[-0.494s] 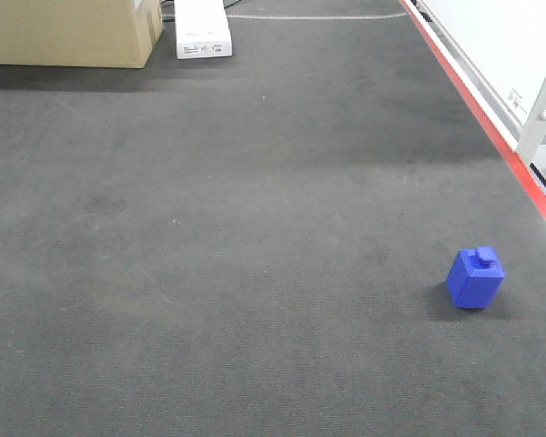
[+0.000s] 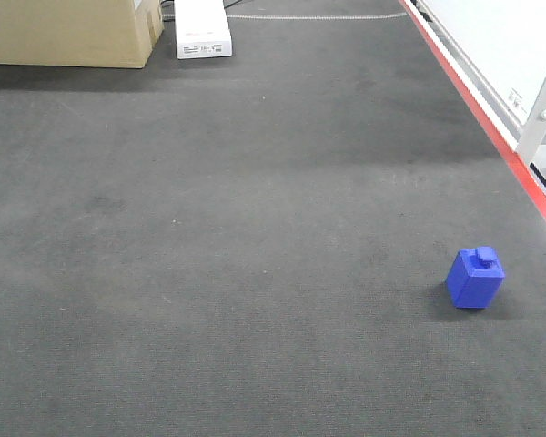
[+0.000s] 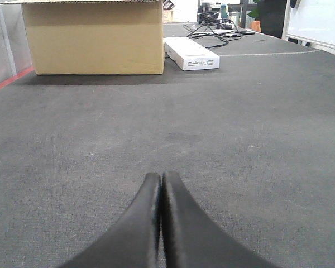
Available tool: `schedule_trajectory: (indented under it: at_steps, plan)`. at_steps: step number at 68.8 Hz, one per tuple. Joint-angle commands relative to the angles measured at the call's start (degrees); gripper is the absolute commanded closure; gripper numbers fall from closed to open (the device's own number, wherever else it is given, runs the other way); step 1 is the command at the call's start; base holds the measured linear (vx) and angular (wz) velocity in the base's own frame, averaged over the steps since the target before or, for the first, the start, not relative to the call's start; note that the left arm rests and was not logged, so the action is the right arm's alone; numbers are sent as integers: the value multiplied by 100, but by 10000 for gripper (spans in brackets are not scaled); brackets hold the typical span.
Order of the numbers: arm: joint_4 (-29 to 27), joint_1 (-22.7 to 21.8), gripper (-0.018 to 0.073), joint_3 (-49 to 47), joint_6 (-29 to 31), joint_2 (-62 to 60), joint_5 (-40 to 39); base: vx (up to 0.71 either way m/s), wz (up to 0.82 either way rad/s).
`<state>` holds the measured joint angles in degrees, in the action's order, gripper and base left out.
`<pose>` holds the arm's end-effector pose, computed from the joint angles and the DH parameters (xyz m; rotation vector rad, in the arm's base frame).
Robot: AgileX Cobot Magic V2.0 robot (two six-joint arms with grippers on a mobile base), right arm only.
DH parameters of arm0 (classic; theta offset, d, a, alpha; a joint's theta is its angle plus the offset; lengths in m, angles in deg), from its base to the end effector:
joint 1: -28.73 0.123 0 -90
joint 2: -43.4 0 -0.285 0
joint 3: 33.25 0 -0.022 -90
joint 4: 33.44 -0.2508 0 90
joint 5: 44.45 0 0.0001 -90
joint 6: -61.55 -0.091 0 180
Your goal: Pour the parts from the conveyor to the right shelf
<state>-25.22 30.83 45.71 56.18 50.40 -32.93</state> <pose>0.0560 -0.0006 0.1856 -0.0496 1.6987 -0.0319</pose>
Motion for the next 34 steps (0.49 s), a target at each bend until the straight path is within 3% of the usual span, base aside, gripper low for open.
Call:
schedule_trajectory:
  at_steps: [1, 34]
  plan:
    - [28, -35, 565, -22, 26, -88, -414, 0, 0]
    - [57, -35, 565, -22, 26, -88, -508, 0, 0]
